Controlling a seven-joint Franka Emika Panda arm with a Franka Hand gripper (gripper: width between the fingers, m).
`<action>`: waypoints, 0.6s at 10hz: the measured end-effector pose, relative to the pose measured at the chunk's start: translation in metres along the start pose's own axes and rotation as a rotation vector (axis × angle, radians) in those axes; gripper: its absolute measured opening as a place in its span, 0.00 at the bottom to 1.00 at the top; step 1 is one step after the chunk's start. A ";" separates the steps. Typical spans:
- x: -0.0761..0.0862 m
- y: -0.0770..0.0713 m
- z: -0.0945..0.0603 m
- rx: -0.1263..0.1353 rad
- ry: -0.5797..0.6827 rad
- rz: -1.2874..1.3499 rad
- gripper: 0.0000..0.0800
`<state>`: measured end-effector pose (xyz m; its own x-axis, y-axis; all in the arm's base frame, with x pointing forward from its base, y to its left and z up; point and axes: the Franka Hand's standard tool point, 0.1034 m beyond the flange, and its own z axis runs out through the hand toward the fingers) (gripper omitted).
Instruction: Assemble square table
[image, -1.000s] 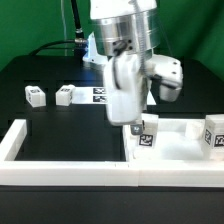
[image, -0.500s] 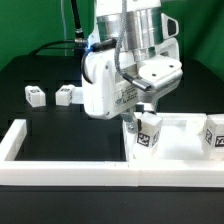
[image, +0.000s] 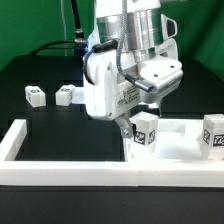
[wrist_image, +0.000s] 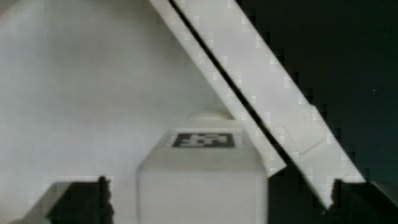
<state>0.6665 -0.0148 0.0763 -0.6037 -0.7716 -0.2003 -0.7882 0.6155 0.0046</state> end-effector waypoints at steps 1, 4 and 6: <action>-0.003 0.005 0.002 -0.019 0.020 -0.160 0.80; -0.007 0.008 0.002 -0.047 0.024 -0.475 0.81; -0.007 0.008 0.002 -0.049 0.022 -0.601 0.81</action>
Offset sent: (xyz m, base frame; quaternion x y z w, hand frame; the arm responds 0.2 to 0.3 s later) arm 0.0000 0.0000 0.0000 0.0000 0.0000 -0.1938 0.9810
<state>0.6647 -0.0045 0.0759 -0.0523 -0.9855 -0.1616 -0.9963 0.0625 -0.0583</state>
